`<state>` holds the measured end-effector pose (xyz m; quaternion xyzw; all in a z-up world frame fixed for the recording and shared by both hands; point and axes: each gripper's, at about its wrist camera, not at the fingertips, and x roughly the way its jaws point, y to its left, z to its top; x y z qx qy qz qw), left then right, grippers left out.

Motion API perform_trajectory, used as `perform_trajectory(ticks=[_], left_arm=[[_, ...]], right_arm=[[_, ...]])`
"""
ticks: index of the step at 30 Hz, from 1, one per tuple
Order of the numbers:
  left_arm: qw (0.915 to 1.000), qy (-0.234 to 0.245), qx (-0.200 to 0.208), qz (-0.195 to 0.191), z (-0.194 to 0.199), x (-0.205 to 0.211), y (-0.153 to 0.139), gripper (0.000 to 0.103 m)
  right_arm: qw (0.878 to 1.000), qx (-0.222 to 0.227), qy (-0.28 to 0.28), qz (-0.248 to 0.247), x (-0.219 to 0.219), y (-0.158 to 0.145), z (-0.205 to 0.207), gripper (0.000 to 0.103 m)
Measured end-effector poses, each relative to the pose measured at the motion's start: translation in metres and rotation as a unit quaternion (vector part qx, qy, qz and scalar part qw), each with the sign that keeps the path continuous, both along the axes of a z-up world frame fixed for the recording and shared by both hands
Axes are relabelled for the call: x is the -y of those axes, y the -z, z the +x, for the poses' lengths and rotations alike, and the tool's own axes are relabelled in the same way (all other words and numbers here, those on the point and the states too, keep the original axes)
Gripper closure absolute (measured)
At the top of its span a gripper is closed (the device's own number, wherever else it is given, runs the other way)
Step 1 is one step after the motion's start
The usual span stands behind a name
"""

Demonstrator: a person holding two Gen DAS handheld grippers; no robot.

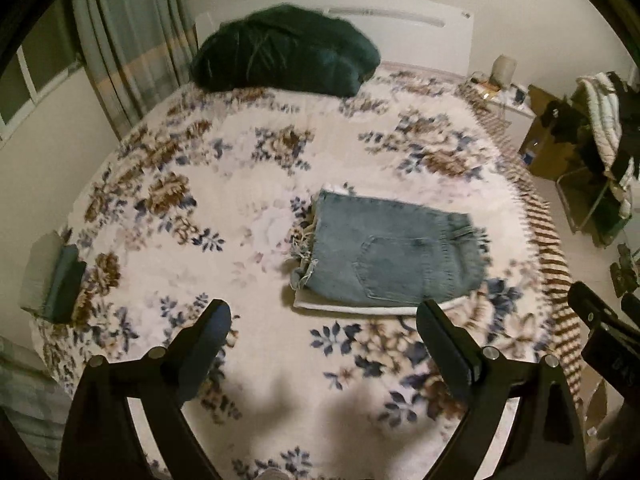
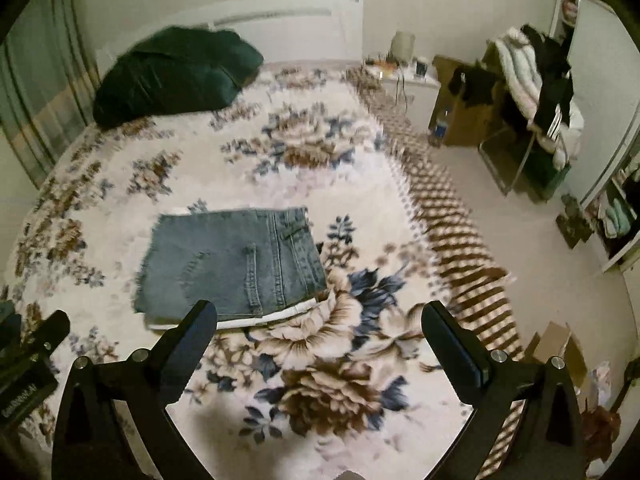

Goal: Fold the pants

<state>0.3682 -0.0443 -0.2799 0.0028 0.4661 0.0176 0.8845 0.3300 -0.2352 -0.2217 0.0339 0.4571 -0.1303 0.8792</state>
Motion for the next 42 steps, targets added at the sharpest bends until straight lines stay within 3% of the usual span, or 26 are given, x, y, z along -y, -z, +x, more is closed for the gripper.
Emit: perform_trajectory(ticks=[10, 20, 28, 42], left_arm=[[0.9985, 0.012, 0.052, -0.012, -0.124, 0.018, -0.122, 0.008], [0.9957, 0.018, 0.090, -0.011, -0.199, 0.015, -0.189, 0.008], [0.9943, 0.025, 0.103, -0.011, -0.225, 0.001, -0.205, 0.001], [0.9938, 0.013, 0.110, -0.010, -0.242, -0.013, -0.208, 0.000]], right_arm=[[0.997, 0.074, -0.033, -0.010, -0.008, -0.150, -0.137, 0.000], [0.991, 0.121, -0.049, -0.027, -0.021, -0.247, -0.249, 0.000], [0.990, 0.127, -0.042, -0.034, -0.044, -0.285, -0.294, 0.000], [0.990, 0.130, -0.038, -0.029, -0.055, -0.293, -0.311, 0.000]])
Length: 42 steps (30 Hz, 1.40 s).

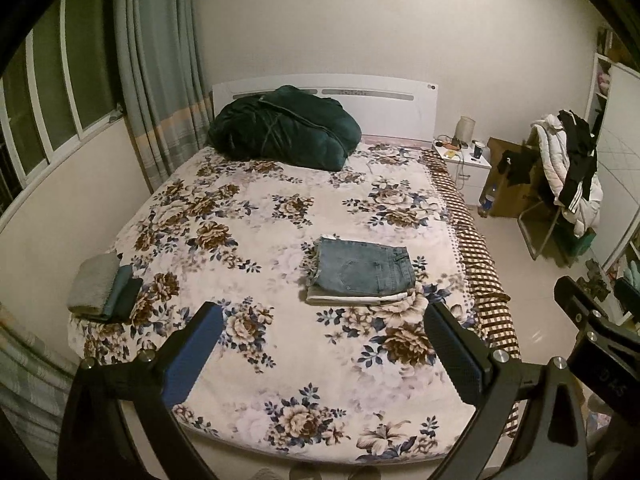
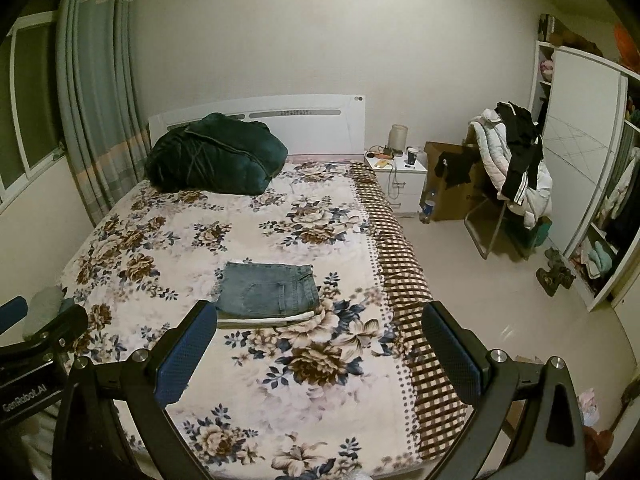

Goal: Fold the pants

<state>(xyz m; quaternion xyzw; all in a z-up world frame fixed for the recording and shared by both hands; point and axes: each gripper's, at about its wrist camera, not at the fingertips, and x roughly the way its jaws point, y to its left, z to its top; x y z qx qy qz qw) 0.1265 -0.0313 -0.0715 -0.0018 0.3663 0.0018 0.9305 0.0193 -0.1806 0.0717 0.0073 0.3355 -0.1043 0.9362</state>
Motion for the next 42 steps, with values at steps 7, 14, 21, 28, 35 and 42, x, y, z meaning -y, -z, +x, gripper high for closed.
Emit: perform_trajectory(ticks=[7, 14, 21, 28, 35, 42], left_arm=[[1.0000, 0.001, 0.002, 0.002, -0.005, 0.002, -0.002, 0.000], [1.0000, -0.002, 0.004, 0.002, -0.008, 0.001, -0.003, 0.000], [1.0000, -0.004, 0.003, 0.003, -0.010, -0.001, -0.005, 0.000], [1.0000, -0.003, 0.003, 0.005, -0.011, -0.001, -0.005, 0.000], [0.9999, -0.004, 0.008, 0.006, -0.017, -0.006, -0.008, 0.000], [1.0000, -0.001, 0.009, 0.005, -0.016, -0.006, -0.011, 0.000]], right_arm=[[1.000, -0.005, -0.002, 0.003, -0.005, -0.005, -0.007, 0.000], [1.000, -0.008, -0.008, 0.010, -0.005, -0.009, -0.002, 0.000], [1.000, -0.009, -0.009, 0.012, -0.005, -0.008, 0.000, 0.000], [1.000, -0.008, -0.014, 0.018, -0.005, -0.002, 0.004, 0.000], [1.000, -0.006, -0.016, 0.014, -0.002, 0.001, 0.006, 0.000], [1.000, -0.005, -0.018, 0.018, 0.000, -0.002, 0.007, 0.000]])
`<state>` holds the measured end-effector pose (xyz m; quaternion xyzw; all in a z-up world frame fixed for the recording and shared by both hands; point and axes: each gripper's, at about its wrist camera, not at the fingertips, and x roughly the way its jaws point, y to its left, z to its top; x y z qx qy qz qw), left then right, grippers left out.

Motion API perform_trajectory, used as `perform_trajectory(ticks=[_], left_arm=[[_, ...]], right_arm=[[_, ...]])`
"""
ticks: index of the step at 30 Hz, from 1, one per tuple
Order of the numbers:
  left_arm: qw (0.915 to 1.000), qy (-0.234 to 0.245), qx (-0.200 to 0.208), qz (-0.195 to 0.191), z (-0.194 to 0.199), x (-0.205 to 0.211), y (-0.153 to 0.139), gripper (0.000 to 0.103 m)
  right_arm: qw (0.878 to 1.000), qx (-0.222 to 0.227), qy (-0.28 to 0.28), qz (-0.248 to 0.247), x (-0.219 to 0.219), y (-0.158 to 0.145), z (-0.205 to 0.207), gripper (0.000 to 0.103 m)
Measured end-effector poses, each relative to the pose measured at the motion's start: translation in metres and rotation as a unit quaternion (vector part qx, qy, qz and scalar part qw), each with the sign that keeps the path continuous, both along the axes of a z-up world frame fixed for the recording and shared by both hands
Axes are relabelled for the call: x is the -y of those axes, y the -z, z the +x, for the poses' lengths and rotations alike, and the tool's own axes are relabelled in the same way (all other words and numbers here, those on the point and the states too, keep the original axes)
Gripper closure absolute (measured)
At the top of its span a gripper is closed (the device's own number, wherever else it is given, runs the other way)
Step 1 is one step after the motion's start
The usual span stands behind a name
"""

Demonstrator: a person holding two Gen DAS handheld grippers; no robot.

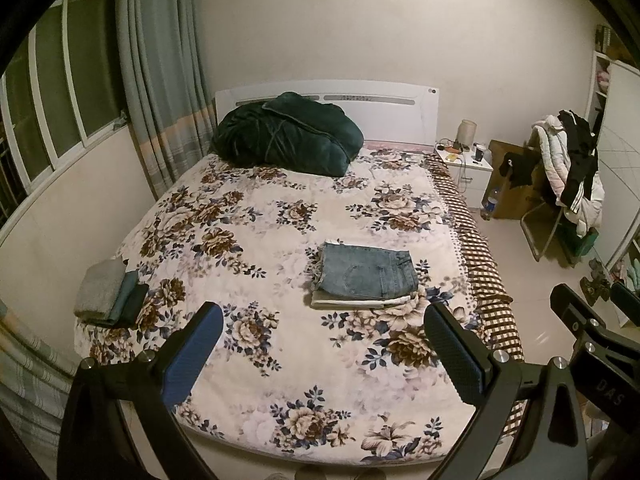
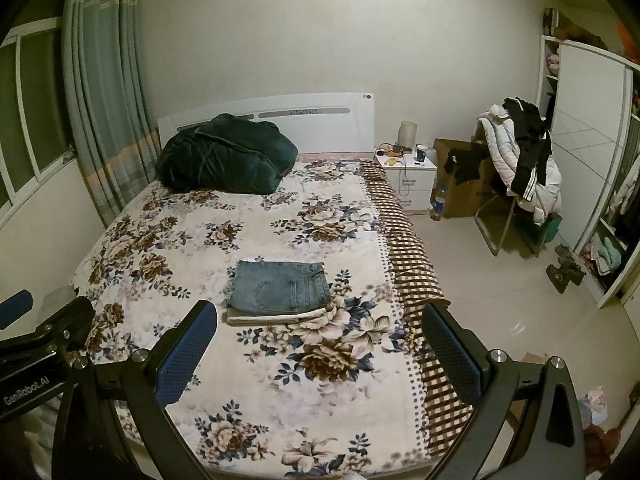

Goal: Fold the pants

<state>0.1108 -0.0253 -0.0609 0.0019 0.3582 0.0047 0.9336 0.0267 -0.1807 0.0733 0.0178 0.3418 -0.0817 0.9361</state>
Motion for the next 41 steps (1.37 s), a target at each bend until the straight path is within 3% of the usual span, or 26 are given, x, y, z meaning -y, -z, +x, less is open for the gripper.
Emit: perform_trajectory(ticks=[41], left_arm=[[1.0000, -0.002, 0.000, 0.001, 0.005, 0.007, -0.009, 0.000]], right_arm=[[1.000, 0.003, -0.004, 0.000, 0.002, -0.004, 0.005, 0.000]])
